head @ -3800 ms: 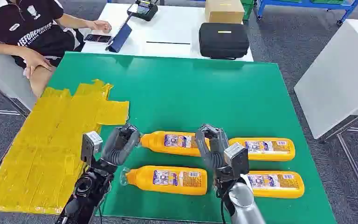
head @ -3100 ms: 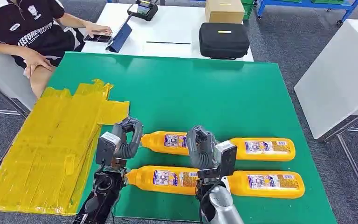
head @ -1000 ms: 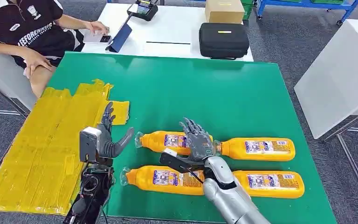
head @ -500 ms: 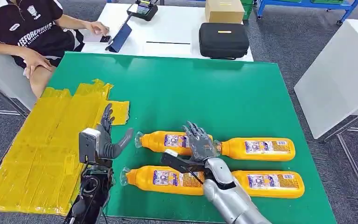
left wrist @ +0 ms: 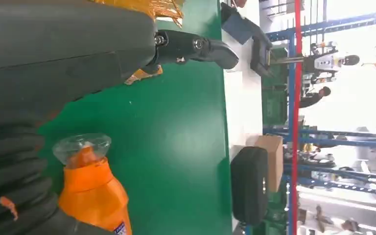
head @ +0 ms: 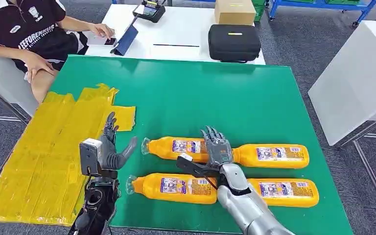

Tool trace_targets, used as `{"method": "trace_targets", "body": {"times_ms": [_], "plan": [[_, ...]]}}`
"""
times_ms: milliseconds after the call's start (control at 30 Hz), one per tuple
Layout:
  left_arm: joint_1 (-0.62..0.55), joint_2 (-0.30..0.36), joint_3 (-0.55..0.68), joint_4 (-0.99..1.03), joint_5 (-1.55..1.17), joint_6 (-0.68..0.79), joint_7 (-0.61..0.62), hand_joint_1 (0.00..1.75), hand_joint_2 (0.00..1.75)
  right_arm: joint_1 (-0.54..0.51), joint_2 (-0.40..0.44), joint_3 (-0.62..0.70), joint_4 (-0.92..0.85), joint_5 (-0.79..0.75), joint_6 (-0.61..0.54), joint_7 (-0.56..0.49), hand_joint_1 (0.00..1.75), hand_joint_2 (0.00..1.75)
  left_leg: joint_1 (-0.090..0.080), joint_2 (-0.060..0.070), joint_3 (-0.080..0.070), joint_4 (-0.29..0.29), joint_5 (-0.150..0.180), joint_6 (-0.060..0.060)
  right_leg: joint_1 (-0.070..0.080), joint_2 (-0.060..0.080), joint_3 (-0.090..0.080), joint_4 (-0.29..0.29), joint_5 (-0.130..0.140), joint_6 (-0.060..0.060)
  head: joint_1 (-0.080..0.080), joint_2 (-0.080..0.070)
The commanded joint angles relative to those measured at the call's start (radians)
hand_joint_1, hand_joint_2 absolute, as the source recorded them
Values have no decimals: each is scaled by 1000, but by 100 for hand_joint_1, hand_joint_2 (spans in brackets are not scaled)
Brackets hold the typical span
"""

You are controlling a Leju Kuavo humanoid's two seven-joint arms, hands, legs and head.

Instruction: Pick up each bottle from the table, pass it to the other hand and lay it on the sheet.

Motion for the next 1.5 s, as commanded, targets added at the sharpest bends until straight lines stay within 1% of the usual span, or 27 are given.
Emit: {"method": "trace_targets", "body": {"times_ms": [33,133,200,267,300,333,433,500,567,600,667,733,767,833,900,933,1000,1067,1167,1200,1233,1267,1300,1367,1400,1467,1500], "plan": [[-28,19,23,52,35,-1,-13,0,175,-26,-8,-21,125,15,27,2,136,175,1,0,4,-1,-1,-2,1,-1,4,-1,-1,-1,0,0],[-28,20,23,52,40,-2,-14,0,175,-25,-10,-22,127,16,33,1,136,175,1,-1,8,-1,-2,-3,1,-3,8,-1,-3,-3,0,0],[-28,20,23,52,41,-3,-14,0,175,-24,-12,-22,127,16,32,1,136,175,1,-1,6,-1,-1,-2,1,-2,6,-1,-1,-2,0,0],[-28,20,23,52,42,-3,-14,0,175,-25,-12,-22,129,16,37,1,136,175,1,-1,10,-1,-2,-3,1,-3,10,-1,-3,-3,0,0],[-28,20,23,53,43,-3,-14,0,175,-25,-12,-21,132,17,41,2,143,175,1,-1,9,-1,-2,-2,1,-3,10,-2,-3,-2,0,0],[-29,19,22,54,46,-5,-14,0,175,-25,-14,-19,135,20,48,3,143,175,1,-1,8,-1,-1,-2,1,-2,8,-1,-2,-2,0,0],[-36,18,18,60,48,-8,-14,0,175,-19,-16,-18,137,23,56,3,150,175,1,-2,11,-1,-3,-3,1,-4,11,-1,-3,-3,0,0],[-38,18,18,63,49,-9,-13,0,175,-16,-15,-18,135,22,55,2,148,175,1,-2,7,-1,-1,-2,1,-3,8,-1,-1,-2,0,0],[-40,20,15,66,51,-12,-12,0,175,-13,-14,-24,127,21,45,0,155,175,1,-3,11,-1,-2,-3,2,-4,12,-2,-4,-3,0,0],[-38,21,15,67,53,-12,-12,0,175,-10,-9,-41,110,7,11,-8,168,175,1,-2,9,-1,-1,-3,1,-4,10,-1,-2,-2,0,0],[-23,23,14,45,59,-10,-13,0,175,-12,4,-78,80,-23,-46,-33,175,175,1,-2,11,-1,-2,-3,1,-4,12,-1,-4,-3,0,0],[-8,24,13,21,60,-9,-12,0,175,-6,17,-118,31,-66,-102,-68,175,175,1,-1,9,-1,-2,-2,1,-2,9,-1,-2,-2,0,0],[0,24,13,6,59,-7,-12,0,175,2,27,-152,-10,-113,-138,-106,175,175,1,0,9,-1,-2,-3,1,-2,9,-1,-2,-2,0,0],[3,25,13,1,59,-7,-12,0,175,-2,29,-158,-22,-123,-141,-113,175,175,0,1,6,0,-1,-2,1,0,6,0,-1,-2,0,0],[3,25,13,0,59,-7,-12,0,175,0,28,-158,-22,-123,-141,-113,175,175,0,2,10,0,-4,-3,1,1,9,1,-3,-3,0,0],[3,25,13,0,59,-6,-11,0,175,2,28,-159,-23,-124,-141,-113,175,175,0,1,6,0,-2,-2,0,0,7,0,-2,-2,0,0],[3,24,13,-2,59,-5,-11,0,175,9,30,-168,-35,-137,-154,-124,175,175,0,2,9,0,-4,-4,1,0,9,1,-4,-3,0,0],[9,25,11,-14,59,-10,-11,0,175,21,45,-214,-72,-218,-242,-201,175,175,0,0,6,0,-2,-2,1,-1,7,0,-2,-2,0,0],[11,25,5,-22,60,-19,-4,0,175,45,56,-249,-139,-306,-299,-268,175,175,0,2,8,1,-5,-4,1,0,9,2,-5,-4,0,0],[5,25,-5,-19,61,-29,0,0,175,54,59,-256,-157,-335,-322,-291,175,175,0,0,3,0,-2,-2,1,0,4,1,-2,-2,0,0],[0,26,-13,-18,60,-37,3,0,175,59,61,-260,-166,-364,-327,-313,175,175,1,2,5,0,-4,-3,1,1,5,1,-3,-3,-1,0],[-4,27,-21,-17,58,-41,5,0,175,61,62,-260,-171,-377,-331,-323,175,175,0,-1,1,0,-1,-2,0,-1,2,0,-1,-1,0,0],[-8,24,-26,-18,58,-42,5,0,175,62,60,-256,-168,-385,-333,-329,175,175,0,-1,5,0,-3,-3,1,-2,5,1,-4,-3,0,0],[-8,24,-26,-18,58,-42,5,0,175,62,60,-256,-168,-385,-333,-329,175,175,0,-1,2,0,-2,-2,1,-1,3,0,-2,-2,0,0],[-10,26,-31,-17,56,-46,7,0,175,61,62,-256,-166,-395,-338,-338,175,175,1,1,4,0,-3,-3,1,0,5,1,-3,-2,0,0],[-21,33,-63,-14,40,-71,17,0,175,55,65,-248,-159,-428,-347,-368,175,175,0,0,1,0,-1,-2,0,-1,2,0,-1,-2,0,0],[-29,33,-80,-12,36,-91,24,0,175,51,67,-240,-155,-437,-349,-378,175,175,1,0,3,1,-3,-3,1,-1,4,1,-3,-2,0,0]]}}
